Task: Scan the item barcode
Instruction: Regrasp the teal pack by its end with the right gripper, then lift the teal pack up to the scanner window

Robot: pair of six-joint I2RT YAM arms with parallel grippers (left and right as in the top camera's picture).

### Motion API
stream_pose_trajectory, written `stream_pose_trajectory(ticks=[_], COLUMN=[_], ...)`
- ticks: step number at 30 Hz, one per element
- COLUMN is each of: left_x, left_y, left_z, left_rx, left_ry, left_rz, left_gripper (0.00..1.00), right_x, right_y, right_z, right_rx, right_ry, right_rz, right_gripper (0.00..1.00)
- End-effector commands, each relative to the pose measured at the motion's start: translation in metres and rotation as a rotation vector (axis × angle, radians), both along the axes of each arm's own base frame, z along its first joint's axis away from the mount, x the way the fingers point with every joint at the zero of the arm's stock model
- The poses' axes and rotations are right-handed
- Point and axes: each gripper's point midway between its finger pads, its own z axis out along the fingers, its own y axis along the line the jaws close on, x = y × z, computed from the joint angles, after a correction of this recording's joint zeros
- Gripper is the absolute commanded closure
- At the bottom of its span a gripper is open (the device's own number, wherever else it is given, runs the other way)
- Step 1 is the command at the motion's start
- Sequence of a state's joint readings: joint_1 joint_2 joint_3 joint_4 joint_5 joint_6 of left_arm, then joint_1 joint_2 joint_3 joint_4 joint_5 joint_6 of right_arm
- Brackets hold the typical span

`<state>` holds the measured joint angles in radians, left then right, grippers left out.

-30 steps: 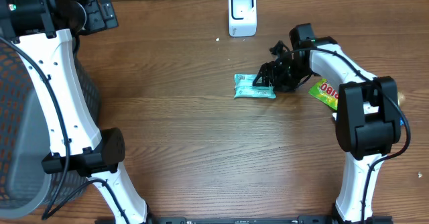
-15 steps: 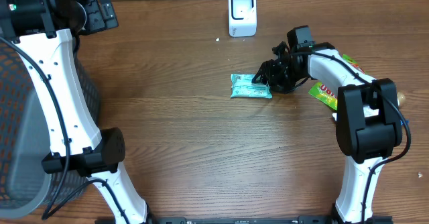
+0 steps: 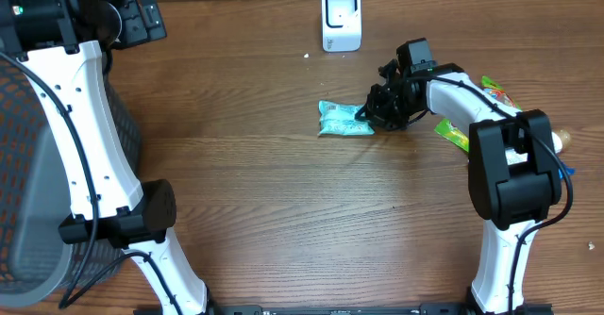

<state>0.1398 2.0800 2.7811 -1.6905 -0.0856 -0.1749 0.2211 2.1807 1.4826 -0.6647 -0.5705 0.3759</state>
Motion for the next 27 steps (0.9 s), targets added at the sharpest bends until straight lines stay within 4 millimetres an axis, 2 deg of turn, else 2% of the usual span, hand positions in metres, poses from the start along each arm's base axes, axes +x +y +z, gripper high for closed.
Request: stream_pose_trajectory(ticks=[1,4,6,7,9,10,12,16,17,18,19,24,27], left_x=[0.002,0.002,0.002,0.002,0.002,0.002,0.002,0.002,0.002,0.002,0.002,0.002,0.002], left_y=[0.001,0.001,0.001,0.001,0.001,0.001,0.001,0.001,0.001,0.001,0.001,0.001,0.001], left_z=[-0.004,-0.004,-0.004,-0.004,-0.004,-0.004,-0.004,-0.004,-0.004,-0.004,-0.004,-0.004,-0.004], left_rx=[0.004,0.004,0.004,0.004,0.004,0.004,0.004,0.004,0.004,0.004,0.004,0.004,0.004], left_ry=[0.010,0.010,0.010,0.010,0.010,0.010,0.010,0.010,0.010,0.010,0.010,0.010,0.010], left_rz=[-0.015,-0.015,-0.015,-0.015,-0.015,-0.015,-0.015,-0.015,-0.015,-0.015,-0.015,-0.015,-0.015], left_gripper=[0.00,0.00,0.00,0.00,0.00,0.00,0.00,0.01,0.00,0.01,0.00,0.00,0.00], right_x=[-0.019,-0.015,-0.014,-0.014,-0.016,-0.018,-0.018,-0.020,-0.025,-0.027,-0.031,-0.043,-0.047], right_y=[0.010,0.012,0.013,0.012,0.011,0.009,0.003,-0.008,-0.008,-0.009,-0.010,-0.013,-0.014], right_z=[-0.011,0.014,0.037,0.063,0.091,0.120,0.147,0.189,0.209,0.217,0.233,0.266,0.276], right_rx=[0.049,0.098,0.111,0.114,0.112,0.104,0.065,0.006,0.006,0.007,0.011,0.019,0.019], right_ry=[0.039,-0.008,-0.058,-0.123,-0.199,-0.284,-0.372,-0.506,-0.570,-0.591,-0.631,-0.714,-0.741], right_rz=[0.084,0.100,0.116,0.145,0.180,0.206,0.206,0.197,0.216,0.217,0.215,0.211,0.207], right_gripper=[0.96,0.96,0.96,0.96,0.96,0.96,0.96,0.96,0.96,0.96,0.96,0.96,0.96])
